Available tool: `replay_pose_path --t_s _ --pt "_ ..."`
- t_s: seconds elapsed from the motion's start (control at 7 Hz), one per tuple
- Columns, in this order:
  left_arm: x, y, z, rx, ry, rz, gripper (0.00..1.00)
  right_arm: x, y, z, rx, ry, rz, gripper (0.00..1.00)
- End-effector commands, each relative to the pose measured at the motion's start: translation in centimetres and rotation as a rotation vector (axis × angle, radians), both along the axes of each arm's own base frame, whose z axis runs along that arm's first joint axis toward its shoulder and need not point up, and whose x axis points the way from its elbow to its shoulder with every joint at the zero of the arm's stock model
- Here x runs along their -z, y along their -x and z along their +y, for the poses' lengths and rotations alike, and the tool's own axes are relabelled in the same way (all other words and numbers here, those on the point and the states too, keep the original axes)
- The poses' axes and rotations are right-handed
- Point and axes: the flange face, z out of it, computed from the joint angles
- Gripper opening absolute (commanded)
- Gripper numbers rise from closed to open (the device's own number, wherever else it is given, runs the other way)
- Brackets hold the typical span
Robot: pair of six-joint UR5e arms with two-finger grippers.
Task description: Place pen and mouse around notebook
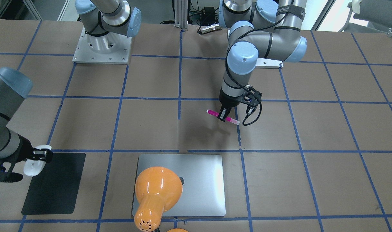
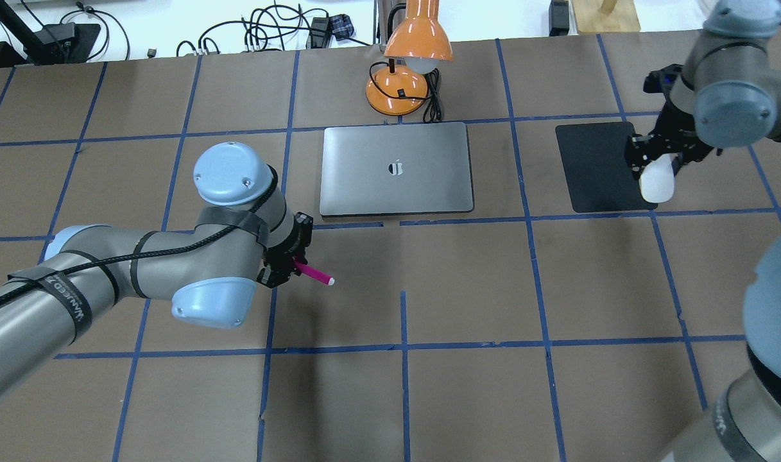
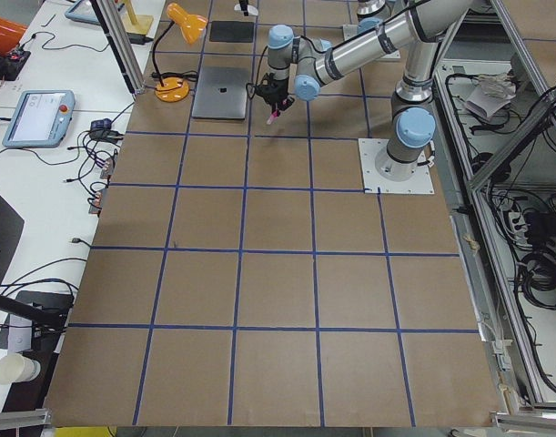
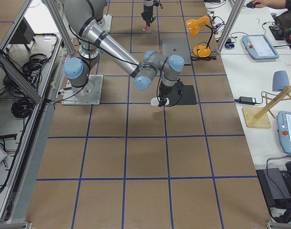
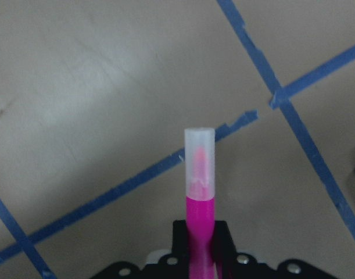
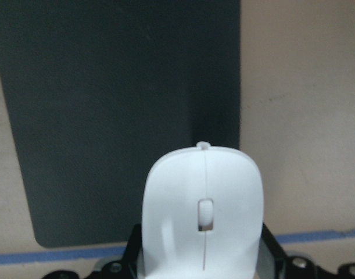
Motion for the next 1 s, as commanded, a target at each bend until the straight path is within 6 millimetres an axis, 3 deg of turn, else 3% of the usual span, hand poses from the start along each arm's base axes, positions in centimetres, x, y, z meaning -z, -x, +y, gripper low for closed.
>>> replay_pose_path --t_s 0.0,0.14,0.29,0.43,0.71,0.86 --pt "1.2 5.9 -0.2 -0.185 -0.025 0.067 0.0 2.0 -1.5 -3.3 -0.016 -0.028 -0.023 0.16" --pt "1.1 8.7 -1.2 -0.206 -0.02 0.074 0.0 2.5 -1.8 -3.7 -0.023 -0.031 -0.024 0.23" --pt "1.4 11.3 -1.5 -0.194 -0.019 0.076 0.0 3.8 -1.7 -3.8 -0.022 -0.05 -0.029 0.45" --pt "2.7 11.8 -2.0 -0.214 -0.032 0.067 0.0 4.1 -1.5 -3.9 -0.017 -0.051 -0.027 0.99" --pt "3.7 12.5 -2.4 -0.232 -0.042 0.064 0.0 3.4 -1.7 -3.8 -0.02 -0.045 -0.024 1.0" --pt "4.4 12.9 -2.2 -0.225 -0.053 0.058 0.06 1.5 -2.3 -4.0 -0.029 -0.018 -0.016 1.0"
